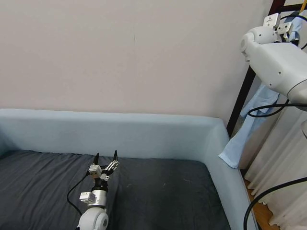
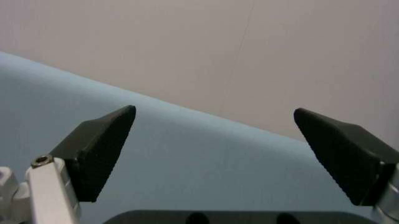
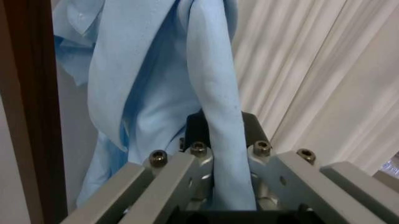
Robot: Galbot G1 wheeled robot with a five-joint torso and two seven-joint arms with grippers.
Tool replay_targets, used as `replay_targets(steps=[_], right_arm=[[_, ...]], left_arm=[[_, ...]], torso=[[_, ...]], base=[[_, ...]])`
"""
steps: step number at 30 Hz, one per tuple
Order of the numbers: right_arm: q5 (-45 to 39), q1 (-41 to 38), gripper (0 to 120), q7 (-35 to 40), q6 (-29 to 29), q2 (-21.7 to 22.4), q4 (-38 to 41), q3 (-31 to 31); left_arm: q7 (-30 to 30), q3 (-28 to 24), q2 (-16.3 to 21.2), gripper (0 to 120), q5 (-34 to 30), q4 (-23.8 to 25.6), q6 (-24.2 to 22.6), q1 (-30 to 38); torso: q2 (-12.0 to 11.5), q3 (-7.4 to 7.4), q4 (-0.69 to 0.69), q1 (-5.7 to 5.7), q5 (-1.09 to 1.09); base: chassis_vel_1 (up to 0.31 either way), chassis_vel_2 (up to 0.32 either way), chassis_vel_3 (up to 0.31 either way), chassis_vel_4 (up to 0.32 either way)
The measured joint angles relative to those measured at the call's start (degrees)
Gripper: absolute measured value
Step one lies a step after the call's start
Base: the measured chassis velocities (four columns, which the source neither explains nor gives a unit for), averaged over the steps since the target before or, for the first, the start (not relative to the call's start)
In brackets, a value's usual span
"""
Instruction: Pick up the clothes from the sofa and hang them on the clothes hanger.
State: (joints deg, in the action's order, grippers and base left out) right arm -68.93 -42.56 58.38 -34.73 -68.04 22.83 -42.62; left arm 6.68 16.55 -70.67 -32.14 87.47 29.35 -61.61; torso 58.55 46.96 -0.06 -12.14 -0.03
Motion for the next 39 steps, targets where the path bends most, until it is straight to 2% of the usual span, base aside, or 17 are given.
replay_targets(steps=[2,8,32,35,36,39], right_arm=[[1.03,-0.01,1,-1.65,0.40,-0.18,-1.16,0.45],[1.54,0.99,1,-3.03,0.75,-0.26,-1.53,1.65],[-0.51,2.96,1,-1.76,-0.98,0.16,2.75,4.35],[-0.56,3.76,14,-1.17,0.55,1.29,7.68,5.35],[-0.56,3.76,14,-1.17,0.55,1.29,7.68,5.35],[-1.26,5.40,26,-0.08,1.87,3.57,15.92,5.88]], left_arm=[[-0.54,-0.15,0.02,100,-0.37,-0.99,0.00,0.83],[-0.71,-0.31,-0.13,100,-0.43,-1.67,0.00,1.17],[-0.71,0.44,0.29,100,-0.49,-1.14,0.38,0.11],[-0.72,0.43,0.07,100,-0.41,-1.12,0.44,-0.03],[-0.72,0.43,0.07,100,-0.41,-1.12,0.44,-0.03],[-0.75,0.35,-0.17,100,-0.21,-1.04,0.50,-0.45]], torso=[[0.00,0.00,-0.03,0.00,0.00],[0.00,0.00,0.00,0.00,0.00],[0.00,-0.01,-0.02,0.00,0.00],[0.00,-0.01,0.00,0.00,0.00],[0.00,-0.01,0.00,0.00,0.00],[0.00,-0.01,-0.01,0.01,-0.01]], base=[[0.000,0.000,0.000,0.000],[0.000,0.000,0.000,0.000],[0.000,0.000,0.000,0.000],[0.000,0.000,0.000,0.000],[0.000,0.000,0.000,0.000],[0.000,0.000,0.000,0.000]])
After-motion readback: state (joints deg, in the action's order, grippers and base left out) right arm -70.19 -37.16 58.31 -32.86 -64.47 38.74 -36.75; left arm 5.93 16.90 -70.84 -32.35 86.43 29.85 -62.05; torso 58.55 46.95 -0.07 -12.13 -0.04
